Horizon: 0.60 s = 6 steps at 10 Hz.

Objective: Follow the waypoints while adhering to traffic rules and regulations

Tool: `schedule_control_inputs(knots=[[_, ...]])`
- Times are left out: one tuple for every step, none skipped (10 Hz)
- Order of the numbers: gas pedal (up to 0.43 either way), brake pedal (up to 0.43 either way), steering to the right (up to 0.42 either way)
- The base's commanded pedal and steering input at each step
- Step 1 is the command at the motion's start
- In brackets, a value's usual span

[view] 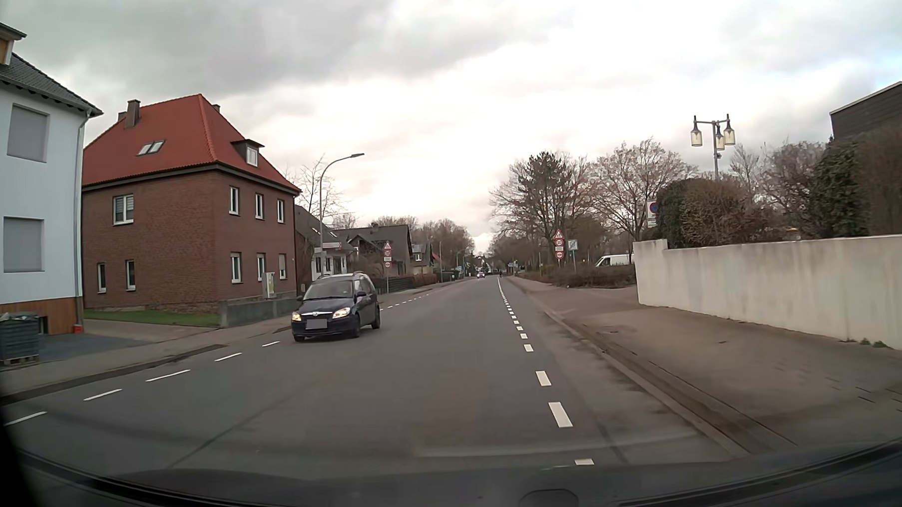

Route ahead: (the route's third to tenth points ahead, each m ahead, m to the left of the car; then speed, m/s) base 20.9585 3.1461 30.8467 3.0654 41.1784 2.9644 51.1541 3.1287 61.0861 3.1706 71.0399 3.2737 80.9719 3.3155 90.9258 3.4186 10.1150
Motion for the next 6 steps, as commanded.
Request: schedule_control_inputs(knots=[[0.000, 0.171, 0.003], [0.000, 0.183, 0.003], [0.000, 0.195, 0.001], [0.000, 0.195, -0.001], [0.000, 0.201, -0.001], [0.000, 0.195, -0.001]])
